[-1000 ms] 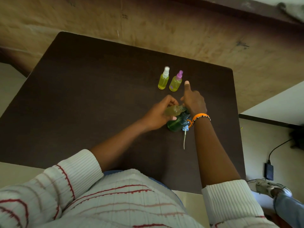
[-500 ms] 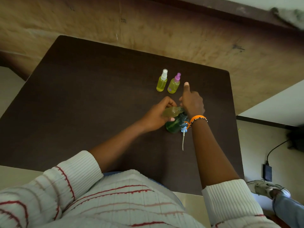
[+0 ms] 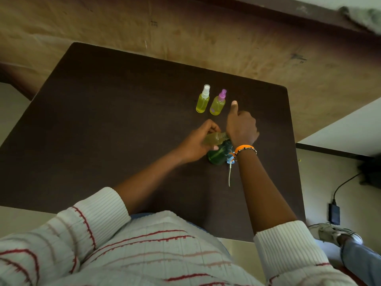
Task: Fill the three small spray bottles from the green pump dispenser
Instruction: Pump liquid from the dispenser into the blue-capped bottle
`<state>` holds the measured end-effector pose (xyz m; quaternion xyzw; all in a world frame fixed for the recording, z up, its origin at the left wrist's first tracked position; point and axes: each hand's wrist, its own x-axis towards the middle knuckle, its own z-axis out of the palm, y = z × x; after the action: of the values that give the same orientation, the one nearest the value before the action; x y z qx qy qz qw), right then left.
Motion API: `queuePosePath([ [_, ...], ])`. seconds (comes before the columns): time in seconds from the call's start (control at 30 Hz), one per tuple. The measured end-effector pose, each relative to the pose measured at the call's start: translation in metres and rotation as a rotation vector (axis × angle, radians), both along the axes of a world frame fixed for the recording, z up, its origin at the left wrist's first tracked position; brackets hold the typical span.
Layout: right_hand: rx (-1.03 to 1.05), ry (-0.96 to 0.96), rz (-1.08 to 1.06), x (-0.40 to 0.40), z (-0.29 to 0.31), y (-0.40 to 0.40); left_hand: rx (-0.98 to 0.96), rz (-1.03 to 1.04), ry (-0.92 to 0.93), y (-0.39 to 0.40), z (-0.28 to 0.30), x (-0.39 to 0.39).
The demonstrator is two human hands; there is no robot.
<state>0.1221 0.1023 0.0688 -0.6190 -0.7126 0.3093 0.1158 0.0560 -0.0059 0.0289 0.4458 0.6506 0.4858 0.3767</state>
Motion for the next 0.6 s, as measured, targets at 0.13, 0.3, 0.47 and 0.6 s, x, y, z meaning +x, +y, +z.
queuePosePath([
  [0.13, -0.181, 0.078, 0.008, -0.0002, 0.0005, -0.0007, 0.005, 0.003, -0.019, -0.0005, 0.0001, 0.0001],
  [0.3, -0.184, 0.111, -0.011, 0.0006, 0.0034, -0.0023, 0.013, 0.006, -0.014, 0.0009, 0.0022, 0.0005],
  [0.47, -0.069, 0.063, -0.045, 0.0015, -0.0009, 0.003, -0.003, 0.009, -0.006, 0.0012, -0.0018, -0.0008],
  [0.6, -0.062, 0.062, -0.041, 0.0024, -0.0027, 0.0029, 0.001, -0.002, -0.012, 0.0014, -0.0015, -0.0008],
])
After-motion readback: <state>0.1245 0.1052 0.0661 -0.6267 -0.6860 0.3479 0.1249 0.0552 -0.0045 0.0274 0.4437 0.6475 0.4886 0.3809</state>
